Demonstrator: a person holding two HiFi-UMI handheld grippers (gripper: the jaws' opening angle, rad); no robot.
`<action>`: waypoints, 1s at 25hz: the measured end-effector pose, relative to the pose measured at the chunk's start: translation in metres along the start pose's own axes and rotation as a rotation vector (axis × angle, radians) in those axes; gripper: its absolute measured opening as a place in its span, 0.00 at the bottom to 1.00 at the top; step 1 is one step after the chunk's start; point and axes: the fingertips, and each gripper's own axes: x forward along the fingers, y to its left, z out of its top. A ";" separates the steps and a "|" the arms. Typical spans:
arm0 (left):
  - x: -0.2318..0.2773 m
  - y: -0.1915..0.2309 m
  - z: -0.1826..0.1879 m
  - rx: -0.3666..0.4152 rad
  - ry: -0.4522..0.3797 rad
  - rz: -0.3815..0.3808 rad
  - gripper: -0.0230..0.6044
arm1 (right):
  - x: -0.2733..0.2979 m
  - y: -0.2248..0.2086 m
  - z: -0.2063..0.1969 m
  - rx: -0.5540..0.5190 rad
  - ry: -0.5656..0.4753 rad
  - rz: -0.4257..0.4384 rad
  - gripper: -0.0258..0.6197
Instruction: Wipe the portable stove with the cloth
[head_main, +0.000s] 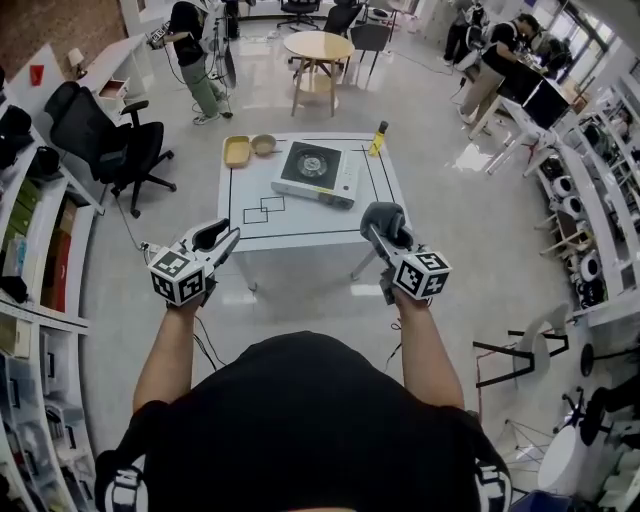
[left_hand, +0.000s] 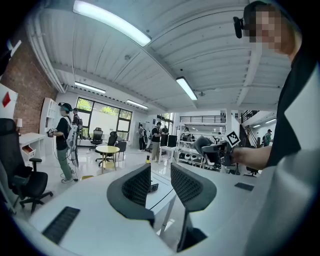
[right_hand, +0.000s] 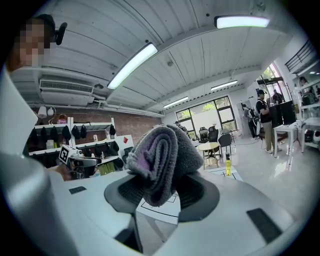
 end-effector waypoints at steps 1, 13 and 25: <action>0.000 0.000 0.000 0.001 0.001 -0.003 0.26 | 0.000 0.000 0.000 -0.001 0.001 -0.002 0.32; -0.004 0.015 0.000 0.000 -0.009 -0.022 0.26 | 0.008 0.009 0.004 -0.007 0.009 -0.020 0.32; 0.009 0.032 -0.016 0.007 0.026 -0.048 0.22 | 0.016 0.004 -0.008 0.021 0.023 -0.055 0.32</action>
